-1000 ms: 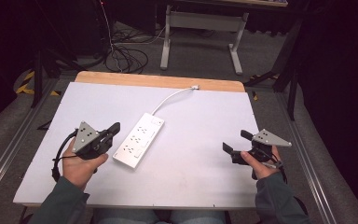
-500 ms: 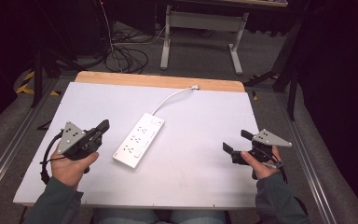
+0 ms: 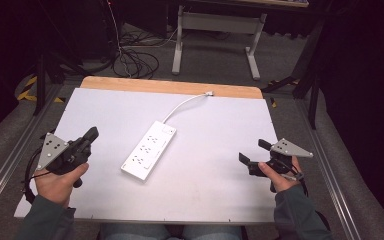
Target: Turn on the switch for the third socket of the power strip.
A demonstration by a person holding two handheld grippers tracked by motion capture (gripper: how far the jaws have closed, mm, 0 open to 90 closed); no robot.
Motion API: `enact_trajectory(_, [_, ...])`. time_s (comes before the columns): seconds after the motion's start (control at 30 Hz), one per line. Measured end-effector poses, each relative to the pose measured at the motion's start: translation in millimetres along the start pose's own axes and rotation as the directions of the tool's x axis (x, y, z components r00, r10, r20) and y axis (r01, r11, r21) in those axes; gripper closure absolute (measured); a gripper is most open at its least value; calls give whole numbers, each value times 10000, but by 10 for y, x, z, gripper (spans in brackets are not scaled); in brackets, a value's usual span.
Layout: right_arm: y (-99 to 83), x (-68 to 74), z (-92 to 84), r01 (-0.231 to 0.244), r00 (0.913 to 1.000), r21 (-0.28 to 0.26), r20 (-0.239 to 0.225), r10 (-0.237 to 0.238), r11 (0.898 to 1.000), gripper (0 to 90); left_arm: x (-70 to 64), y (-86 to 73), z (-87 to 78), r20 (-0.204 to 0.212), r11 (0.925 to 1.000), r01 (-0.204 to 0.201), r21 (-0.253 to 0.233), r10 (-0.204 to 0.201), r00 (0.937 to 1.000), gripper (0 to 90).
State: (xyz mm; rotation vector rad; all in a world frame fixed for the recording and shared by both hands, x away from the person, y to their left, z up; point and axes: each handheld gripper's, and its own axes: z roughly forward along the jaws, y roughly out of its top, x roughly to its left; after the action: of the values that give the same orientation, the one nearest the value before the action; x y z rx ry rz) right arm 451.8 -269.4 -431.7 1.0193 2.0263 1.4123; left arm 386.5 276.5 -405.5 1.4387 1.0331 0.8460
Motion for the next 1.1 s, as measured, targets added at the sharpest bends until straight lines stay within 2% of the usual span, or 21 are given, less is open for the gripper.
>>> enact_trajectory(0.23, [0,-3,0,6,10000,-15,-20,-6,10000,70,82,-14,-68,-463,9998,155,-102,-160,9988,898])
enact_trajectory(0.53, [0,-3,1,-6,10000,-13,-23,6,10000,71,174,-11,-146,-1259,9992,277,-283,-310,9916,798])
enact_trajectory(0.57, [1,-1,-1,-8,10000,-9,-17,8,10000,70,180,-10,-151,-1291,9991,304,-304,-340,9910,737])
enact_trajectory(0.6, [1,-1,-1,-8,10000,-9,-17,8,10000,70,186,-8,-158,-1323,9990,340,-306,-377,9905,737])
enact_trajectory(0.63, [0,0,0,-2,10000,-3,-15,2,10000,71,192,-7,-165,-1358,9987,357,-371,-404,9899,697])
enact_trajectory(0.67, [0,0,0,-7,10000,8,-13,7,10000,70,200,-5,-170,-1373,9984,394,-415,-448,9895,647])
enact_trajectory(0.7, [0,-1,2,-11,10000,1,-5,11,10000,70,206,-4,-171,-1390,9977,511,-441,-568,9887,554])
enact_trajectory(0.73, [0,-1,2,-11,10000,1,-5,11,10000,70,212,-5,-172,-1434,9974,581,-430,-638,9876,554])
enact_trajectory(0.97, [-2,-2,2,34,10000,25,11,-34,10000,70,232,-4,-176,-1571,9970,610,-473,-677,9853,392])
enact_trajectory(1.03, [-1,0,-1,-3,10000,0,10,3,10000,70,245,-3,-177,-1709,9967,673,-460,-742,9825,322])
enact_trajectory(1.1, [-2,1,-2,-9,10000,9,10,9,10000,70,255,1,-175,-1954,9953,830,-499,-912,9765,259])
